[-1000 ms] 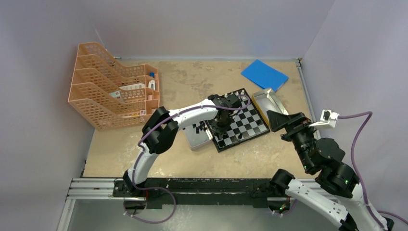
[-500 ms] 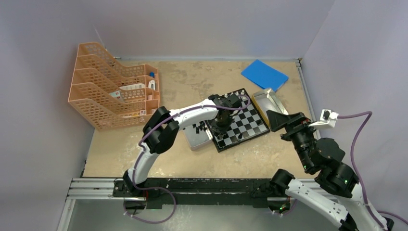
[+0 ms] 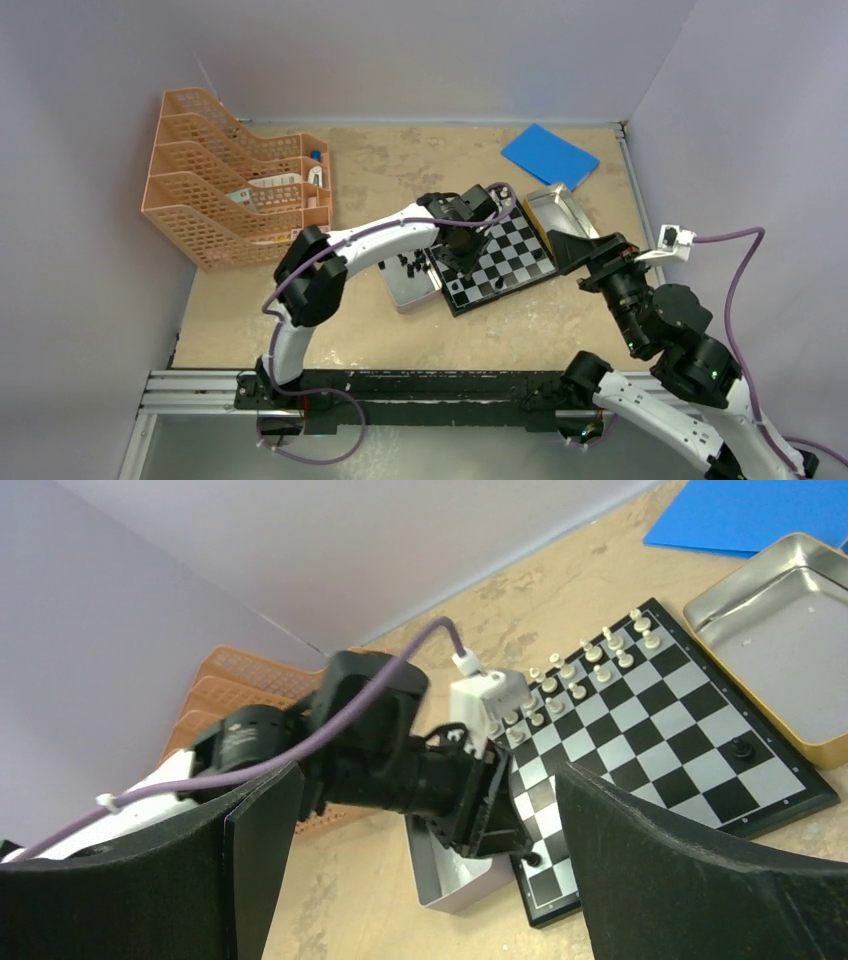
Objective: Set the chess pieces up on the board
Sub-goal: Place the chess piece on the chessboard, then pick up the chess piece from the storage box.
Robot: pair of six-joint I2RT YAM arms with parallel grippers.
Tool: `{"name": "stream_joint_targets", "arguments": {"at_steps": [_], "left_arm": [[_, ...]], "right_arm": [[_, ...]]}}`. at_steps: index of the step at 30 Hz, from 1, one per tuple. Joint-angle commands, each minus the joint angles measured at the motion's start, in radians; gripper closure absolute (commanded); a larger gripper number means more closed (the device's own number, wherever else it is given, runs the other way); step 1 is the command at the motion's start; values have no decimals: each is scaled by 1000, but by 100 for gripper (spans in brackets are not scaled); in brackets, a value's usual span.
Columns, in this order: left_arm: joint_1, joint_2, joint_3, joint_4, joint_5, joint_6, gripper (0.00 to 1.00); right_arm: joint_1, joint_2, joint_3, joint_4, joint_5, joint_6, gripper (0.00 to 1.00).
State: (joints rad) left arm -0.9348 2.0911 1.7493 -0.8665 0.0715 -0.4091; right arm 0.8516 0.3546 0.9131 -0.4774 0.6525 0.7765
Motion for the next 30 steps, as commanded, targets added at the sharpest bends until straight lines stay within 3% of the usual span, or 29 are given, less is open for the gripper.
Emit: {"name": "stream_joint_targets", "arguments": {"at_steps": [1, 10, 16, 23, 30], "left_arm": [[14, -166, -27, 122, 20, -30, 69], [139, -358, -193, 158, -22, -63, 73], [222, -463, -359, 230, -113, -177, 72], [235, -475, -460, 326, -184, -321, 68], [264, -427, -481, 310, -262, -406, 69]], "right_arm": [[6, 28, -2, 58, -46, -30, 2], [5, 62, -46, 104, -105, -21, 2], [6, 87, -61, 122, -125, -26, 2], [6, 102, -59, 125, -134, -30, 2], [5, 97, -68, 132, -149, -35, 2]]}}
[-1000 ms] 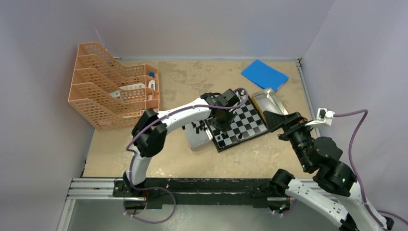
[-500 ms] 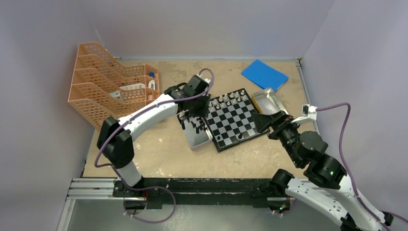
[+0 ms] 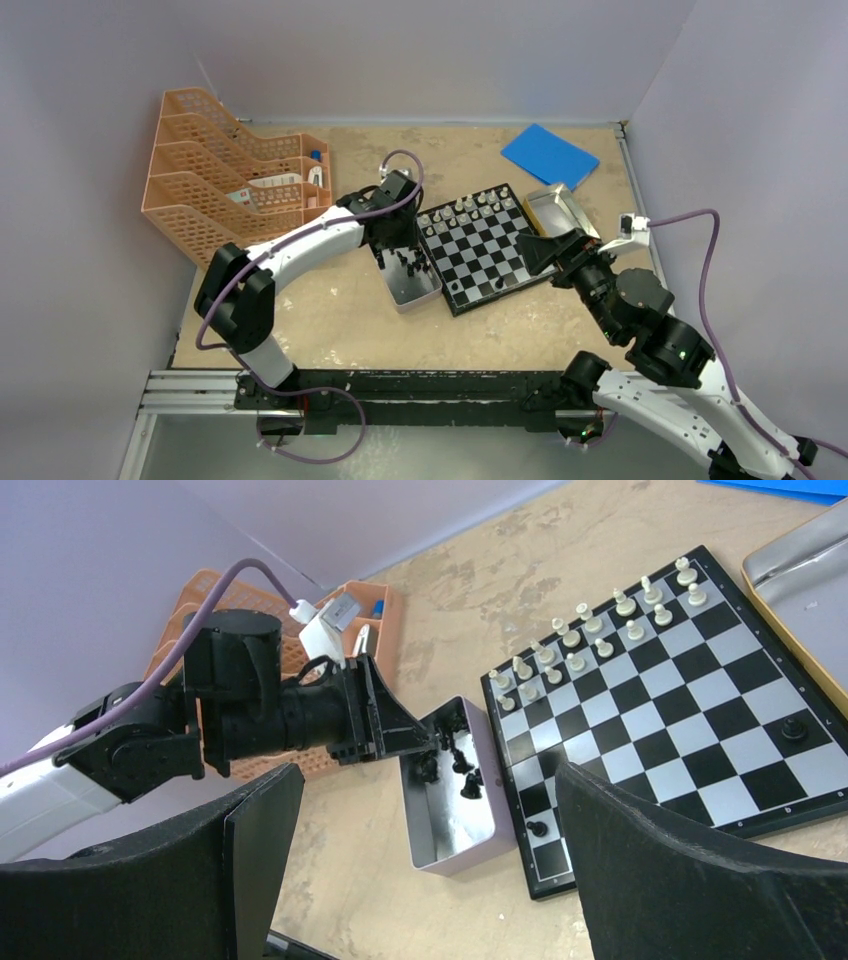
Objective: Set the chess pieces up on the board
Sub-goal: Pick up the chess piece from the storage box.
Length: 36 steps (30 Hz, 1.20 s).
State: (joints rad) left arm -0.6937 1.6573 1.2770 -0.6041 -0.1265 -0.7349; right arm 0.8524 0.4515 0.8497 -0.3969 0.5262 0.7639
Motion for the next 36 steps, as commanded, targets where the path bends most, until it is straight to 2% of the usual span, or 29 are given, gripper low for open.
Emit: {"name": "stream_joint_targets", "arguments": {"at_steps": [1, 6, 36], "left_arm": [[28, 11, -16, 50, -66, -92, 69], [52, 49, -50, 82, -25, -112, 70], [64, 212, -50, 96, -16, -103, 70]], "right_arm": [[5, 0, -5, 52, -24, -23, 2], [5, -2, -9, 53, -27, -33, 2], [4, -16, -17, 65, -33, -44, 2]]}}
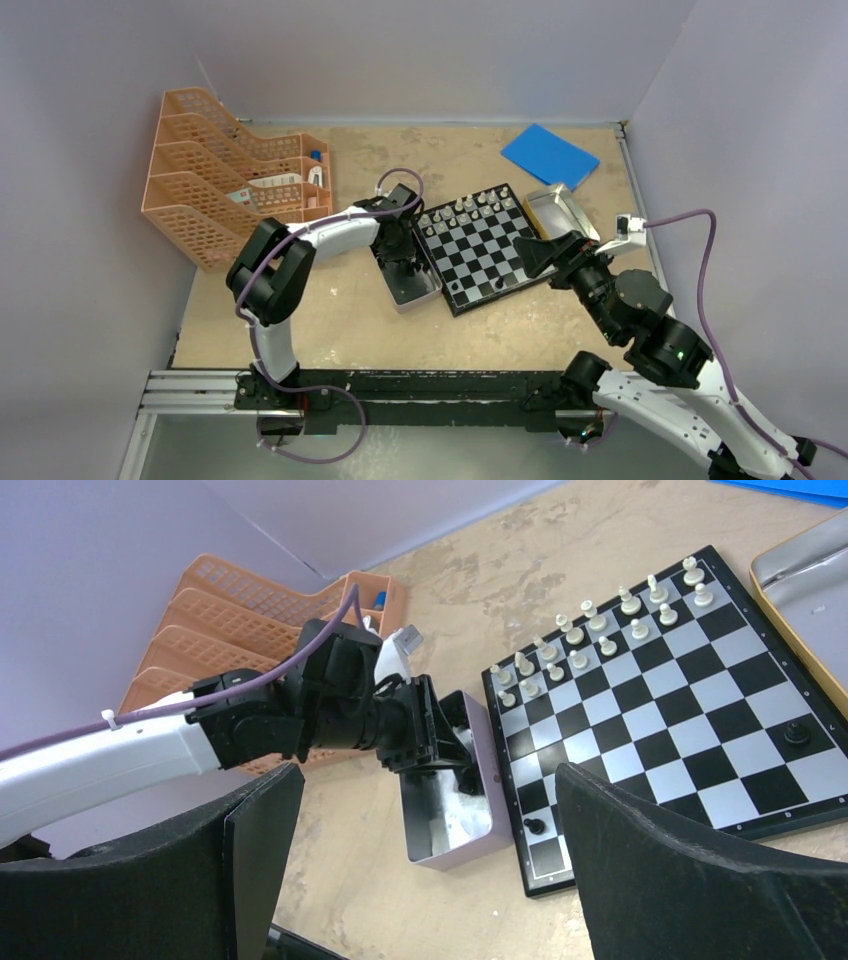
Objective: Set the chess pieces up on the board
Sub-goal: Pick up the chess piece from the storage box.
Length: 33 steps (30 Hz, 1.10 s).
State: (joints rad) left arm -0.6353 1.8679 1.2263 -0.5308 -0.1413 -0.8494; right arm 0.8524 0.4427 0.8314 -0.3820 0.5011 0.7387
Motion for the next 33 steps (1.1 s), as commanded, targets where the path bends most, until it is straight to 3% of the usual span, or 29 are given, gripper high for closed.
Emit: {"name": "stream_joint_targets", "arguments": {"at_steps": [1, 16, 33], "left_arm": [[6, 4, 0, 24, 2, 12, 70], [4, -30, 22, -19, 35, 104, 84], [3, -302, -113, 153, 175, 394, 89]], "right_arm": [[4, -6, 1, 51, -10, -19, 2], [4, 12, -11, 65, -20, -19, 2], [4, 144, -71, 172, -196, 37, 2]]}}
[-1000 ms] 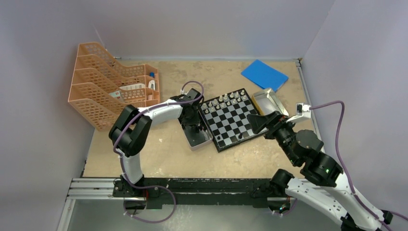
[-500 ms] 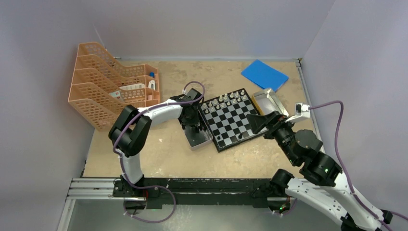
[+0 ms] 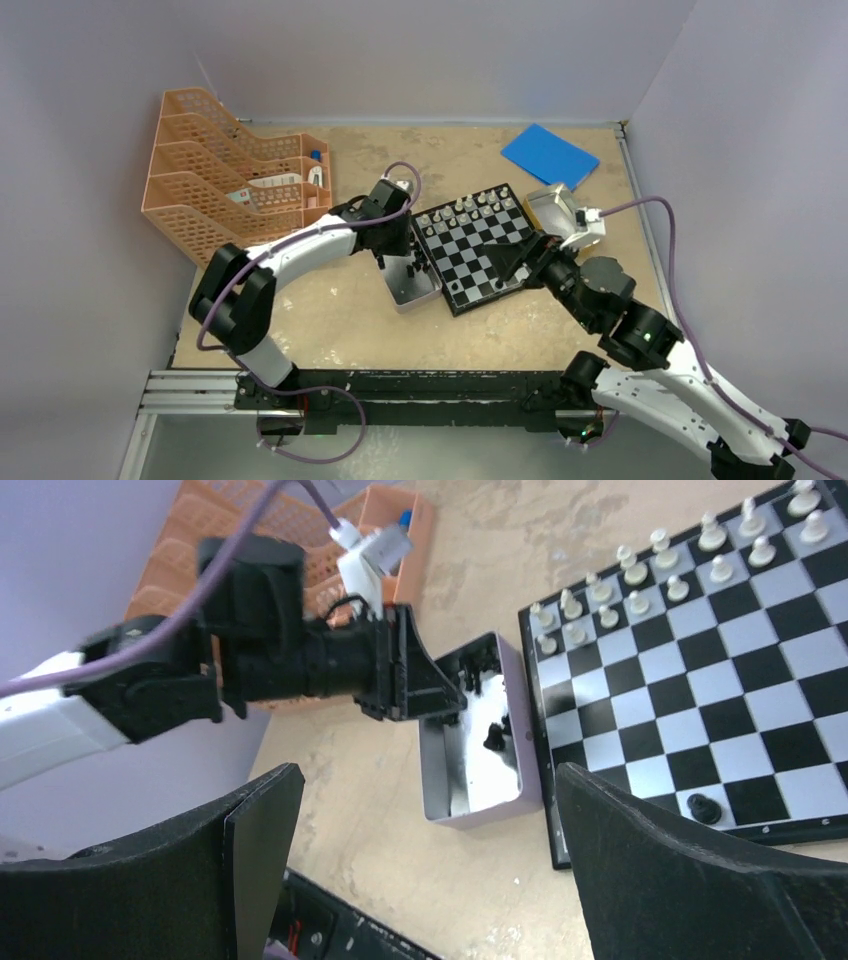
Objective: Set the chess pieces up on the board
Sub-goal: Pick up the chess piece from the storage box, then place the chess piece on the chessboard.
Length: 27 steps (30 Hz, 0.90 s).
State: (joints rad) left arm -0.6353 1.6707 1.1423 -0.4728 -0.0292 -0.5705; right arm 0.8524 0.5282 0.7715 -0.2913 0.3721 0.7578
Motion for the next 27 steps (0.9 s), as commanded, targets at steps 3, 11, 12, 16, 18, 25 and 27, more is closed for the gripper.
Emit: {"name": "stream_joint_targets", "arguments": {"at_steps": [3, 11, 12, 16, 18, 25, 27], "left_arm": [[2, -176, -63, 137, 149, 197, 90], [3, -351, -136, 213, 420, 366, 92], [2, -367, -142, 214, 451, 394, 92], [1, -422, -167, 215, 529, 466, 94], [2, -461, -194, 233, 559, 502, 95], [2, -528, -280, 340, 688, 566, 96], [2, -527, -278, 339, 718, 610, 96]], "right_arm": [[4, 131, -8, 105, -64, 20, 4], [3, 338, 49, 234, -163, -3, 18], [2, 348, 61, 244, -176, -2, 22], [-11, 357, 107, 258, -188, 6, 35], [-37, 357, 139, 245, -194, 4, 39], [-192, 426, 169, 298, -504, -41, 50], [-197, 445, 163, 344, -624, -50, 54]]}}
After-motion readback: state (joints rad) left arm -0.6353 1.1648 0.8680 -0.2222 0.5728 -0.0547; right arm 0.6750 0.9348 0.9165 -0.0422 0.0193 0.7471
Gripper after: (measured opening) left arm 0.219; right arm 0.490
